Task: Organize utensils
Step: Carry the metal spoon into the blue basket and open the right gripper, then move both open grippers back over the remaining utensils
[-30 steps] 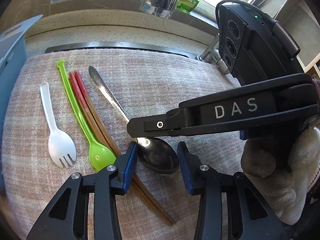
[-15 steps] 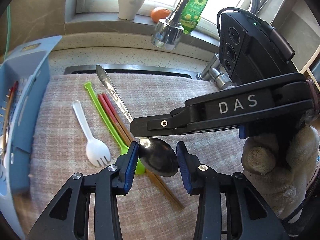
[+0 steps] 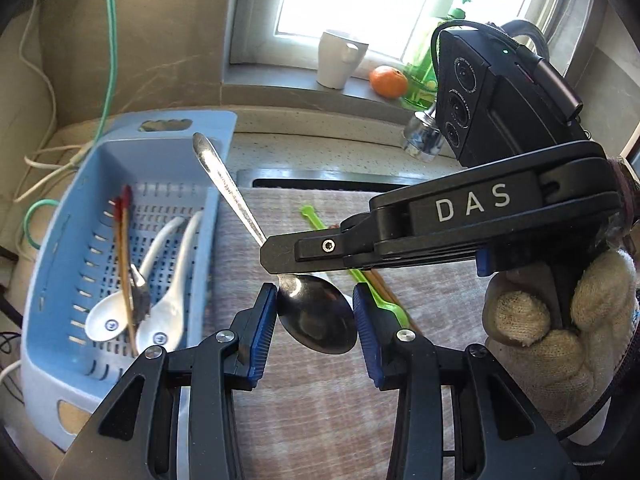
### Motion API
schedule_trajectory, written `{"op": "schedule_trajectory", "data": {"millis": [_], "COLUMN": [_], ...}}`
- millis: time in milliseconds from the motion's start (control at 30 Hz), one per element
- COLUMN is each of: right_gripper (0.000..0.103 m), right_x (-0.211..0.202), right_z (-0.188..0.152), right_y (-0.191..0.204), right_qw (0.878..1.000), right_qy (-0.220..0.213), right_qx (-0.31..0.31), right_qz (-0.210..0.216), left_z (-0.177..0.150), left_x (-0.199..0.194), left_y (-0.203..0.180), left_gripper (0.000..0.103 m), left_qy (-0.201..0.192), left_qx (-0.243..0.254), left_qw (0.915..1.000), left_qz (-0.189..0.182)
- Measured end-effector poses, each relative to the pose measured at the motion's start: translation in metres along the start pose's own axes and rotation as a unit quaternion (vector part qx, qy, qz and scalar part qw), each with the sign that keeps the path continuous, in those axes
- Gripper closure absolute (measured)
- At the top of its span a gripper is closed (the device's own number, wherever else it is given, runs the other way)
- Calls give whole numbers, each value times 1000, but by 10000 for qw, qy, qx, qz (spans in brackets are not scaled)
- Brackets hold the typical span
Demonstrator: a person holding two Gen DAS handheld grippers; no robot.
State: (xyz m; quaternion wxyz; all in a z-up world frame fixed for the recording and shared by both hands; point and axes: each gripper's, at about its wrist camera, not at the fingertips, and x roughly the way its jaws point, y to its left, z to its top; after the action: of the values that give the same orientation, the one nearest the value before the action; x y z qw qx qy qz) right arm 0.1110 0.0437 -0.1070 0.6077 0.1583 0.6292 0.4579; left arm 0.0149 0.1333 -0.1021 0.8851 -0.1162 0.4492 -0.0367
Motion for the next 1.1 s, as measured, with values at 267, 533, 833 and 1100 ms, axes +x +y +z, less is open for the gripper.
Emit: {"op": "schedule_trajectory", "data": {"millis": [267,533,833,1100], "right_gripper": [101,100,67,67], "right_x": [43,69,54,25], "right_z": [17,32,37,30], "right_y": [33,46,54,39], "right_qw": [9998,9990,9931,9921], "right_qy": [114,210,-167,-255], "right_qx": [-151,-366,-902,-883], "right_qz": [15,-111,-732,-855], "left_z": [-8,-7,-13,-22], "left_x": [-24,-28,-35,-46], "left_y": [45,65,79,68], "left_gripper": [66,66,67,67], "left_qy": [-3,25,-21,-56], "left_qx": [-67,5,-177,-318], "left_qw": [9999,9992,9971,9980], "left_qz": [137,393,745,547]}}
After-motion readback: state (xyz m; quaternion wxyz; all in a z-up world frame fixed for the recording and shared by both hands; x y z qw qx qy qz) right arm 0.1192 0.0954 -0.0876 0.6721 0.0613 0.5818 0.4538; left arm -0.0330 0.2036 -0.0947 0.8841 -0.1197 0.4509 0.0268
